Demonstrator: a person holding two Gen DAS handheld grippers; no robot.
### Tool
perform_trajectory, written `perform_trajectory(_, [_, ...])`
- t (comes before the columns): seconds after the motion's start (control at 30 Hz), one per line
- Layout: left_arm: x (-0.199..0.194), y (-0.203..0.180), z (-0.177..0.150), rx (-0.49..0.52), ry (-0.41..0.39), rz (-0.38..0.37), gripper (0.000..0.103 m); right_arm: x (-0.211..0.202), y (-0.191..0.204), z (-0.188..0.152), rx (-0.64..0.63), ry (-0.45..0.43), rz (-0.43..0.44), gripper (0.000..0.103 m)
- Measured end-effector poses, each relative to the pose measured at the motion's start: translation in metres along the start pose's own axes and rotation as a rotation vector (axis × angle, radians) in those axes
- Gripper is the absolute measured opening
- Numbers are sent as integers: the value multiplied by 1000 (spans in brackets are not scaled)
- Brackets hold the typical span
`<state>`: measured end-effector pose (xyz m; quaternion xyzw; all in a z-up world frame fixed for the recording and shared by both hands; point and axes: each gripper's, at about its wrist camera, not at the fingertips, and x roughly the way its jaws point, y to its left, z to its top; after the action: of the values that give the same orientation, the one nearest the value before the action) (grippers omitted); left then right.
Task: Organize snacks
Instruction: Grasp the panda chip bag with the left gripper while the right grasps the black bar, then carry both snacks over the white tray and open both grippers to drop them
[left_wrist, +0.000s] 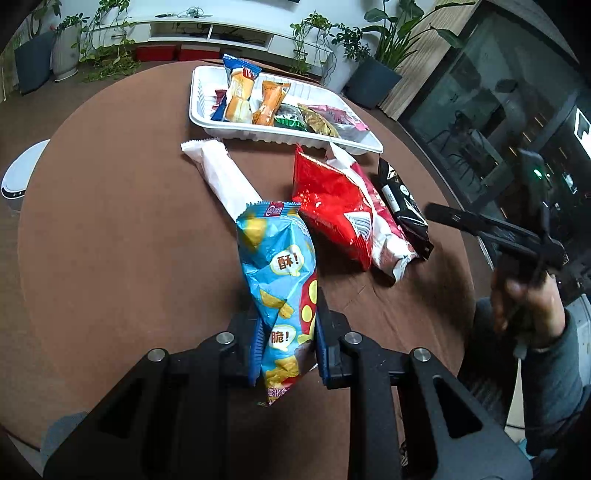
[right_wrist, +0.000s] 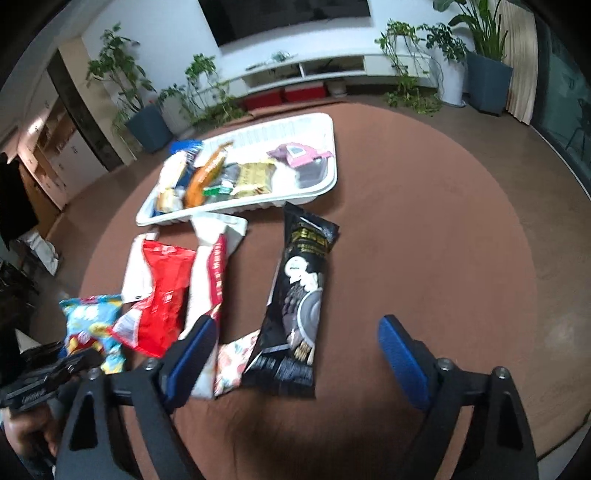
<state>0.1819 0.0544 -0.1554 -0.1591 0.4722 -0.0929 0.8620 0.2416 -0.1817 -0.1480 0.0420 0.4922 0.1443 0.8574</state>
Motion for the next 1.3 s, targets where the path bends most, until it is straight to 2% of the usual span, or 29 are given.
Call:
perform_trajectory(0.07, [0, 0, -2, -2, 2, -5, 21, 11, -1, 6, 8, 25, 14, 85])
perform_trajectory(0.1, [1, -1, -2, 0, 2, -8, 21, 15, -1, 8, 12, 35, 6, 80])
perform_trajectory(0.27, [3, 0, -2, 0, 10, -16, 21, 32, 7, 15, -24, 69, -38, 75])
perform_trajectory(0.4, [4, 3, -1, -6, 11, -19, 21, 44, 9, 14, -40, 106, -56, 66])
perform_trajectory(0.53, [8, 4, 0, -9, 14, -23, 21, 44, 11, 11, -62, 90, -76, 63])
perform_trajectory(0.63, [9, 4, 0, -9, 13, -27, 21, 43, 11, 11, -79, 90, -94, 55])
perform_trajectory(0.7, [8, 4, 0, -9, 12, -28, 21, 43, 11, 11, -86, 90, -100, 45])
perform_trajectory(0.87, [7, 6, 0, -15, 8, -26, 21, 43, 14, 10, -111, 87, -111, 40])
perform_trajectory(1.03, [5, 5, 0, -16, 1, -28, 21, 35, 13, 7, -103, 68, -94, 24])
perform_trajectory(1.3, [1, 4, 2, -14, -11, -34, 21, 9, -1, 3, -31, 21, -32, 23])
